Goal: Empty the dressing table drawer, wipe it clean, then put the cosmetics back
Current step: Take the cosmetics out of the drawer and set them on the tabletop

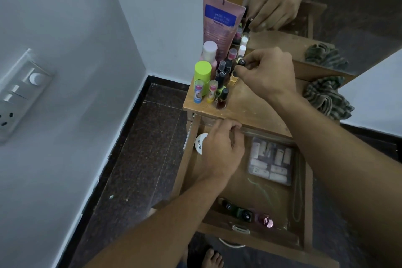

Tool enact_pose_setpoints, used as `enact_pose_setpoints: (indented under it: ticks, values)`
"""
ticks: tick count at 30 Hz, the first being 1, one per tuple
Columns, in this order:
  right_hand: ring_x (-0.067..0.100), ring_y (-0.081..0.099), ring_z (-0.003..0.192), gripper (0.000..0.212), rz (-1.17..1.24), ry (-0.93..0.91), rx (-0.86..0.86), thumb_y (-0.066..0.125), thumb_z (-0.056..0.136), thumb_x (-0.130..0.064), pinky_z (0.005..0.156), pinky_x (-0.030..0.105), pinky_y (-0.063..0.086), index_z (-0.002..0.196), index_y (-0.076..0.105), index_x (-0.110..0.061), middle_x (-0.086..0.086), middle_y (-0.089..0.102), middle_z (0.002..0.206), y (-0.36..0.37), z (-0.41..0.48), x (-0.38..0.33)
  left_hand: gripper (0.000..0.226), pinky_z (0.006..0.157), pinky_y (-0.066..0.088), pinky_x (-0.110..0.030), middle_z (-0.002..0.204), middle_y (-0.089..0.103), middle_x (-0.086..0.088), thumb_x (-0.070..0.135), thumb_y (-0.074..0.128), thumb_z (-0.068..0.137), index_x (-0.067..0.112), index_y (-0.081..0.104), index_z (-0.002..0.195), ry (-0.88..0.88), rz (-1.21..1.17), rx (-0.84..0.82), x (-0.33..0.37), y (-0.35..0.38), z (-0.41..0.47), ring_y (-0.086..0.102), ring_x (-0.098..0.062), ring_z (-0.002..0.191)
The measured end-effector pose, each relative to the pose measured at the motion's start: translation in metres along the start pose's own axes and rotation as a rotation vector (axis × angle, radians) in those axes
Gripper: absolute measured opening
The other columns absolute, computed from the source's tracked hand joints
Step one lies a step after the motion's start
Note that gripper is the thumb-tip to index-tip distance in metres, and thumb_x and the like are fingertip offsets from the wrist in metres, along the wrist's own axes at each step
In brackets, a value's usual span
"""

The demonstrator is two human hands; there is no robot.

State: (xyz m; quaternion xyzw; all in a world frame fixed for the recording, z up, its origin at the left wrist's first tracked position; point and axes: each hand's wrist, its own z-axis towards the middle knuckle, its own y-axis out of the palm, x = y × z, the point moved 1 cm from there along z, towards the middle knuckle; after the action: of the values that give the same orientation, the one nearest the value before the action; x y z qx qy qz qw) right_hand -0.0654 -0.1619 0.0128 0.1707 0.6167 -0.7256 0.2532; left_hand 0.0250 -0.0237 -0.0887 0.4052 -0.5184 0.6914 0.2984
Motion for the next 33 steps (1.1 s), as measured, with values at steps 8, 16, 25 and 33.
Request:
enact_pose_setpoints:
  ticks: [8,16,25,33]
  values:
    - [0.001,0.062,0.065,0.013,0.023,0.029,0.015,0.079,0.083,-0.036,0.059,0.014,0.046,0.083,0.076,-0.023,-0.015,0.065,0.069,0.007,-0.002,0.003,0.011,0.062,0.036,-0.006,0.093,0.065,0.008,0.014,0.061,0.095,0.014,0.071,0.100,0.024,-0.003,-0.002,-0.003,0.000,0.002,0.048,0.001,0.060]
    - [0.001,0.064,0.073,0.019,0.030,0.032,0.049,0.081,0.083,-0.037,0.066,0.013,0.049,0.095,0.078,-0.022,-0.013,0.068,0.079,0.001,-0.013,0.007,0.012,0.063,0.037,-0.007,0.096,0.065,0.007,0.015,0.059,0.096,0.014,0.071,0.101,0.040,-0.008,-0.021,-0.005,0.000,0.002,0.052,-0.005,0.067]
    - [-0.007,0.057,0.065,0.016,0.075,-0.074,-0.032,0.076,0.087,-0.033,0.066,0.017,0.047,0.100,0.079,-0.025,-0.015,0.070,0.082,-0.021,-0.107,0.027,0.013,0.067,0.042,-0.015,0.099,0.065,0.011,0.019,0.058,0.096,0.021,0.070,0.101,-0.031,0.051,-0.111,-0.018,-0.017,-0.025,0.053,0.000,0.070]
    - [0.012,0.066,0.090,0.031,-0.197,-0.136,-0.762,0.062,0.075,-0.048,0.082,0.036,0.056,0.100,0.076,-0.037,-0.017,0.070,0.093,0.004,-0.192,0.044,0.016,0.079,0.052,-0.035,0.103,0.071,0.003,0.020,0.059,0.093,0.021,0.070,0.105,-0.236,0.198,-0.281,-0.037,-0.036,-0.049,0.066,-0.019,0.091]
